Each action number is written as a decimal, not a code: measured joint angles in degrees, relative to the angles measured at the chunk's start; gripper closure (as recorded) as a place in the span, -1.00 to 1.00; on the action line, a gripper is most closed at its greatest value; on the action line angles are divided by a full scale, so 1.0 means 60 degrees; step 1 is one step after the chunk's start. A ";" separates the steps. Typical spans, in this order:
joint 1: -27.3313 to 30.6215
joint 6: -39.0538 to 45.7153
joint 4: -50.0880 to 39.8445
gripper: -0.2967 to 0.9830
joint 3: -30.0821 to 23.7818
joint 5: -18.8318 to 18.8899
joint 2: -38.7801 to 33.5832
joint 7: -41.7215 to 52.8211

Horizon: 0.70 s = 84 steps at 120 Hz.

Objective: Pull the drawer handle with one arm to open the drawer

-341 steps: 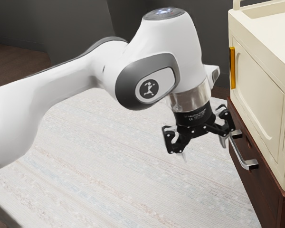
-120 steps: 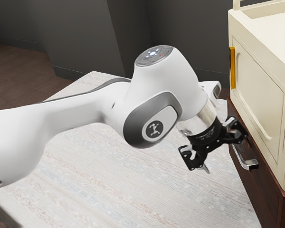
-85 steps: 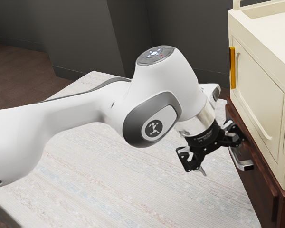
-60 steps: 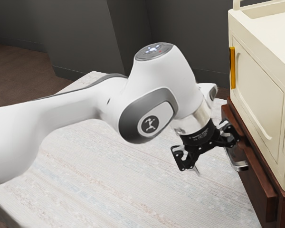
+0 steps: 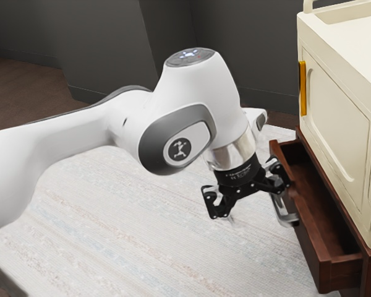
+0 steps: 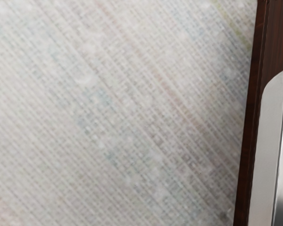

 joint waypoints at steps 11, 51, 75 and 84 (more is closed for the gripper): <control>0.0029 -0.0249 -0.0010 -0.53 0.0028 0.0010 -0.0065 0.0106; 0.0012 -0.1045 -0.0158 -0.53 0.0179 0.0228 -0.0375 0.0451; -0.0063 -0.1381 -0.0440 -0.53 0.0402 0.0369 -0.0701 0.0679; -0.0102 -0.1456 -0.0571 -0.53 0.0490 0.0405 -0.0804 0.0776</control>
